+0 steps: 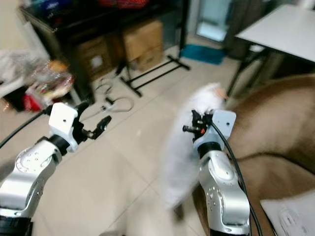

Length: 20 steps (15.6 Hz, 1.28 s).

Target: Move the pillow to the sofa from floor

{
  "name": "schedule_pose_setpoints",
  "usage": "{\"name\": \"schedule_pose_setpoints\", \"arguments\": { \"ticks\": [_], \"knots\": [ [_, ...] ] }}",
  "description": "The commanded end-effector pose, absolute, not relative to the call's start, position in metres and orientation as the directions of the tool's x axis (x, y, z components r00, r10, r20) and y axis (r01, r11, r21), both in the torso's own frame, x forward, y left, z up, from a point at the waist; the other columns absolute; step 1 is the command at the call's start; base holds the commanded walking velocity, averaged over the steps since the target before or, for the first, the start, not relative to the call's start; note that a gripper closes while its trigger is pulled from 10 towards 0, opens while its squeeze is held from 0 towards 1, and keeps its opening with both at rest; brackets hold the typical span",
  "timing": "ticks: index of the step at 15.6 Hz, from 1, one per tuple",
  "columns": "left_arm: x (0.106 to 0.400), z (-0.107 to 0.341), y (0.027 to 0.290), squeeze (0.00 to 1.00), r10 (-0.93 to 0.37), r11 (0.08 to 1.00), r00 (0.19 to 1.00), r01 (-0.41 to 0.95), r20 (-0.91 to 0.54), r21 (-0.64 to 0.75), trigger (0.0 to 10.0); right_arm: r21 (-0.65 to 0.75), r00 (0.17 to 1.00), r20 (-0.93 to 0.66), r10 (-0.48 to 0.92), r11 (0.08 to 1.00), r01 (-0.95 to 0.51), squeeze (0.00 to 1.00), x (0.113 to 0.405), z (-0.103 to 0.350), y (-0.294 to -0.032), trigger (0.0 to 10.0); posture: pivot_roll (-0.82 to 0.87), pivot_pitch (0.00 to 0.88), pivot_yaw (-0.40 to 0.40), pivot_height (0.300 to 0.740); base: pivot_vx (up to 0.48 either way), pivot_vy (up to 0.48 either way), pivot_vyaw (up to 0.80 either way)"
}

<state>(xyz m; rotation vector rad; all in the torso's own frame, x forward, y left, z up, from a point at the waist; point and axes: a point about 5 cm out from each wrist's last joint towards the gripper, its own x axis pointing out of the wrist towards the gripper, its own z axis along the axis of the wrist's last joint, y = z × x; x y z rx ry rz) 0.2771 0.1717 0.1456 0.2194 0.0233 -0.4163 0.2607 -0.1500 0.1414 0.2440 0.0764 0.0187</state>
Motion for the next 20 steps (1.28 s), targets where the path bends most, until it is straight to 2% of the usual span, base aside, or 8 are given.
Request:
{"name": "schedule_pose_setpoints", "arguments": {
  "ticks": [1, 4, 9, 20],
  "knots": [
    [0.28, 0.15, 0.171, 0.0, -0.4, 0.888, 0.915, 0.4, -0.049, 0.227, 10.0, 0.249, 1.0, -0.015, 0.025, 0.968, -0.02, 0.0, 0.265, 0.154, -0.151, 10.0, -0.09, 0.0, 0.091, 0.74, 0.0, 0.0, -0.8],
    [0.278, 0.15, 0.169, 0.0, -0.432, 0.877, 0.901, 0.431, -0.041, 0.213, 10.0, 0.245, 1.0, 0.001, 0.021, 0.969, -0.021, 0.0, 0.268, 0.157, -0.151, 10.0, -0.09, 0.0, 0.093, 0.74, 0.0, 0.0, -0.8],
    [0.276, 0.152, 0.17, 0.0, -0.449, 0.872, 0.893, 0.446, -0.036, 0.203, 10.0, 0.219, 0.999, 0.021, 0.041, 0.975, -0.044, 0.0, 0.276, 0.158, -0.149, 10.0, -0.07, 0.0, 0.088, 0.74, 0.297, 0.0, -0.8],
    [0.268, 0.149, 0.173, 0.0, -0.469, 0.857, 0.881, 0.472, -0.07, 0.206, 10.0, 0.182, 0.998, 0.043, 0.042, 0.982, -0.049, 0.0, 0.294, 0.162, -0.144, 10.0, -0.04, 0.0, 0.073, 0.74, 0.348, 0.0, 0.0]
  ]
}}
